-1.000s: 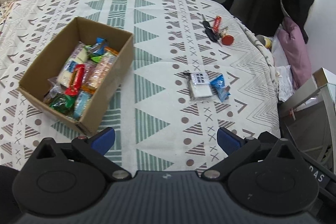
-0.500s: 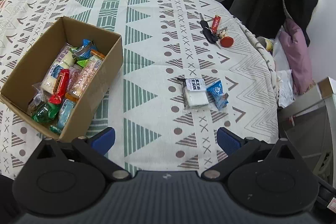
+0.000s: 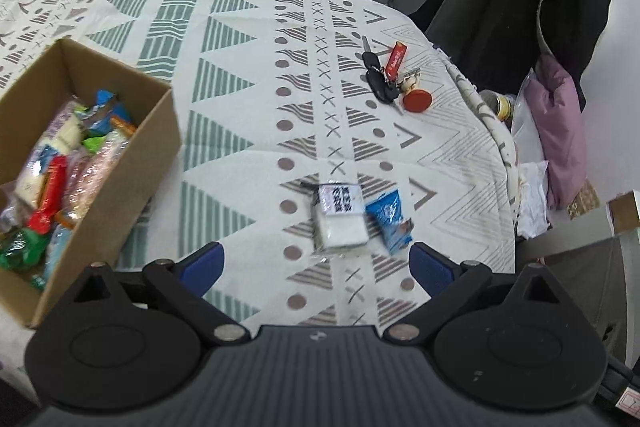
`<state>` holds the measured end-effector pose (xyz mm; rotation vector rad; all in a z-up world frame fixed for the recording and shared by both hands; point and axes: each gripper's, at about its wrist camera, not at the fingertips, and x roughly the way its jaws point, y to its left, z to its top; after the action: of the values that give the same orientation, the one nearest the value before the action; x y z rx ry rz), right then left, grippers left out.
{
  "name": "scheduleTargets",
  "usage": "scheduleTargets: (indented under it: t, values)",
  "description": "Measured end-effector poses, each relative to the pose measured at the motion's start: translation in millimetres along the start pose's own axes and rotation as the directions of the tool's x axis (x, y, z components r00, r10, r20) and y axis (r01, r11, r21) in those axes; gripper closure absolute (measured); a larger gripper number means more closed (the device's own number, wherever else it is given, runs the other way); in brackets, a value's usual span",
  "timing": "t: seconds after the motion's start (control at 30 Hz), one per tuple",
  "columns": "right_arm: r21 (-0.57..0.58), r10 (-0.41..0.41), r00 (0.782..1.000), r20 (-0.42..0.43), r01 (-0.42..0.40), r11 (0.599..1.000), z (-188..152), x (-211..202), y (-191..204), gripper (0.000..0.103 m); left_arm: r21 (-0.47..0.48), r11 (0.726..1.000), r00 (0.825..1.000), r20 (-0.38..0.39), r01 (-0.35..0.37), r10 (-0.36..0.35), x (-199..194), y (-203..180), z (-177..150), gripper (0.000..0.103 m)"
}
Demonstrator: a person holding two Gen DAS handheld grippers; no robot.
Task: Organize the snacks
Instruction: 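Grasp the white square cake packet with the left tool while the right grasps the blue candy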
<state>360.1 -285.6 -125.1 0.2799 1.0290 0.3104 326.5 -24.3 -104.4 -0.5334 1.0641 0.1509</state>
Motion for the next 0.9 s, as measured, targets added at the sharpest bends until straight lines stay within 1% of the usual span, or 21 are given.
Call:
scheduleTargets:
  t: [0.03, 0.1, 0.13, 0.27, 0.43, 0.5, 0.6, 0.8, 0.87, 0.9]
  values:
    - [-0.002, 0.004, 1.0, -0.006, -0.004, 1.0, 2.8, 3.7, -0.3, 0.019, -0.007, 1.0, 1.0, -0.003, 0.005, -0.005, 4.2, -0.3, 2.0, 0.007]
    - [-0.002, 0.022, 1.0, -0.018, -0.022, 1.0, 8.1, 11.3, -1.4, 0.023, -0.019, 1.0, 1.0, -0.012, 0.016, -0.016, 13.4, -0.9, 6.1, 0.011]
    - [-0.001, 0.03, 0.999, -0.021, -0.03, 1.0, 10.6, 15.1, -1.9, 0.025, -0.024, 0.999, 1.0, -0.017, 0.023, -0.023, 18.0, -1.4, 7.9, 0.012]
    - [-0.012, 0.04, 0.998, -0.039, -0.041, 0.999, 19.4, 32.0, -2.7, 0.031, -0.047, 0.998, 0.998, -0.04, 0.038, -0.04, 37.8, -3.1, 14.2, 0.022]
    - [-0.027, 0.055, 0.996, -0.073, -0.057, 0.998, 25.9, 52.4, -4.7, 0.045, -0.068, 0.997, 0.997, -0.067, 0.042, -0.047, 62.3, -6.8, 20.4, 0.033]
    - [-0.03, 0.059, 0.994, -0.088, -0.062, 0.998, 27.9, 60.4, -5.2, 0.048, -0.077, 0.996, 0.995, -0.081, 0.046, -0.052, 72.0, -8.4, 21.7, 0.038]
    - [-0.046, 0.056, 0.992, -0.11, -0.061, 0.997, 29.4, 71.3, -5.7, 0.05, -0.082, 0.995, 0.993, -0.104, 0.05, -0.059, 85.8, -10.0, 23.3, 0.042]
    - [-0.078, 0.049, 0.987, -0.154, -0.061, 0.995, 32.6, 97.5, -3.3, 0.052, -0.102, 0.994, 0.99, -0.13, 0.044, -0.057, 103.6, -8.7, 28.7, 0.042]
    - [-0.083, 0.054, 0.985, -0.162, -0.068, 0.994, 33.1, 106.2, -1.8, 0.054, -0.106, 0.993, 0.989, -0.135, 0.047, -0.062, 108.3, -8.6, 30.7, 0.042]
    - [-0.089, 0.057, 0.984, -0.166, -0.073, 0.993, 33.1, 110.3, -1.0, 0.057, -0.107, 0.993, 0.989, -0.138, 0.046, -0.061, 110.9, -9.0, 31.5, 0.042]
